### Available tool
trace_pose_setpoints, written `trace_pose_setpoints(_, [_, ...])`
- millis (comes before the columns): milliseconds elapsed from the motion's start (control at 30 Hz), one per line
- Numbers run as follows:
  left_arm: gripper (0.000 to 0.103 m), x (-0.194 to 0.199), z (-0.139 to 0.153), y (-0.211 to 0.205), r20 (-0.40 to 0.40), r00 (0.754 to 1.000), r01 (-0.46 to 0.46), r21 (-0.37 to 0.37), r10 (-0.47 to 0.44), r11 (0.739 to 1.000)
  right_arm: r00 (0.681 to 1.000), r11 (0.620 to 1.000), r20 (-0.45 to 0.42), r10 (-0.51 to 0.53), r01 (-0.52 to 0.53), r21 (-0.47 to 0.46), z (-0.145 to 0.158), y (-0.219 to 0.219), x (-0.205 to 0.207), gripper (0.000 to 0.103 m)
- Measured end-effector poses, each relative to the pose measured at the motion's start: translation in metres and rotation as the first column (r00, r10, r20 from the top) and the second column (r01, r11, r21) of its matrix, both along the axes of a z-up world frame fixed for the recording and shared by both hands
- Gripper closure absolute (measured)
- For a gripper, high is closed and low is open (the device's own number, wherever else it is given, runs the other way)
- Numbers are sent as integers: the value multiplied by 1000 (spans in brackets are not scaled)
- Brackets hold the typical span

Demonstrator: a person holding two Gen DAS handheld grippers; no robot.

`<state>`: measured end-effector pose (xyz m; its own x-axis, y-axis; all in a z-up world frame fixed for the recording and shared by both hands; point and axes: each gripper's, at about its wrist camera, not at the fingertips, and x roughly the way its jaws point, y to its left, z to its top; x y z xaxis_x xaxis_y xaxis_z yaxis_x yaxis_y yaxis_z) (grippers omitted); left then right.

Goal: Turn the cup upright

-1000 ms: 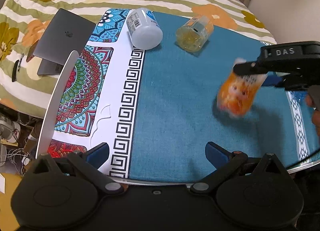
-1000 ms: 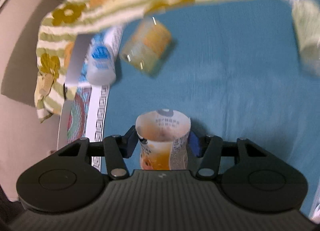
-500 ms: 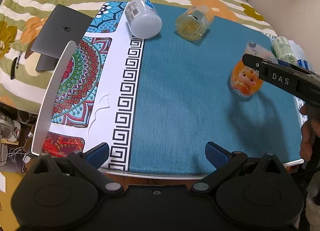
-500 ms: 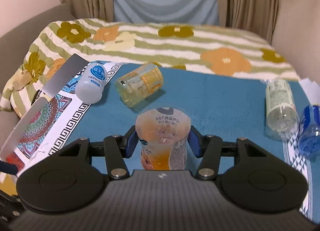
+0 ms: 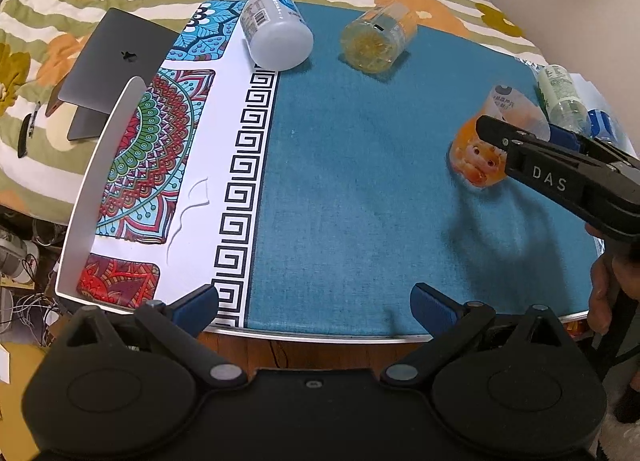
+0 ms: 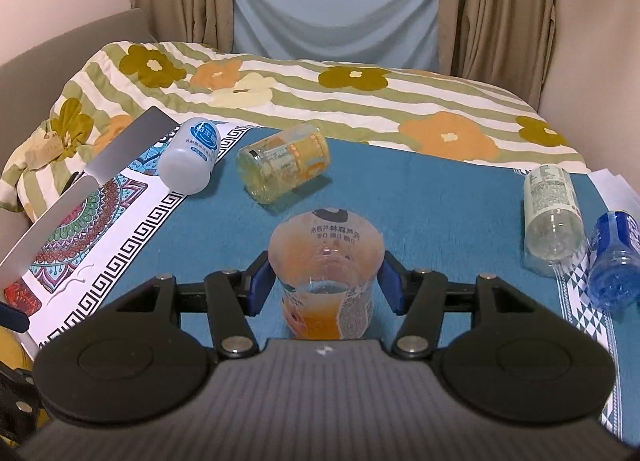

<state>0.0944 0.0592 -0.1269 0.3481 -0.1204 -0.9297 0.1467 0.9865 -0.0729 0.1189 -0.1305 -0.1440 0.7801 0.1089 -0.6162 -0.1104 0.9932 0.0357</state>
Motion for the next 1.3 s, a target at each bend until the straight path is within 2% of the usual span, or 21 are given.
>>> trace_pose_setpoints(200, [0, 0, 0, 0, 0, 1000, 0, 1, 0, 1000, 1000, 1000, -7, 1, -1, 0, -1, 0, -1, 28])
trace_pose_setpoints(267, [0, 1, -1, 0, 1, 1000, 0, 1, 0, 1000, 1000, 1000, -6, -6, 6, 5, -1, -2, -2, 21])
trace_pose_setpoints(333, [0, 0, 0, -1, 3, 1000, 2, 2, -2, 1000, 1000, 1000, -5, -13, 13, 11, -1, -3, -3, 4])
trace_pose_setpoints(400, [0, -1, 1, -3, 5, 1000, 2, 3, -2, 1000, 1000, 1000, 0, -16, 16, 15, -1, -4, -3, 0])
trace_pose_setpoints(667, [0, -5, 13, -6, 20, 1000, -3, 6, 3, 1000, 1000, 1000, -13, -8, 8, 23, 4, -7, -4, 0])
trace_pose_setpoints(800, [0, -9, 28, -7, 42, 999, -10, 6, 9, 1000, 1000, 999, -17, -11, 12, 31, 16, -10, -12, 0])
trace_pose_setpoints(1000, [0, -18, 63, -12, 107, 994, -31, 1, 31, 1000, 998, 998, -43, -47, 49, 41, 56, -23, -36, 0])
trace_pose_setpoints(1300, [0, -35, 113, -26, 249, 968, -36, 19, 31, 999, 968, 989, -205, -146, 149, -2, 117, -64, -79, 0])
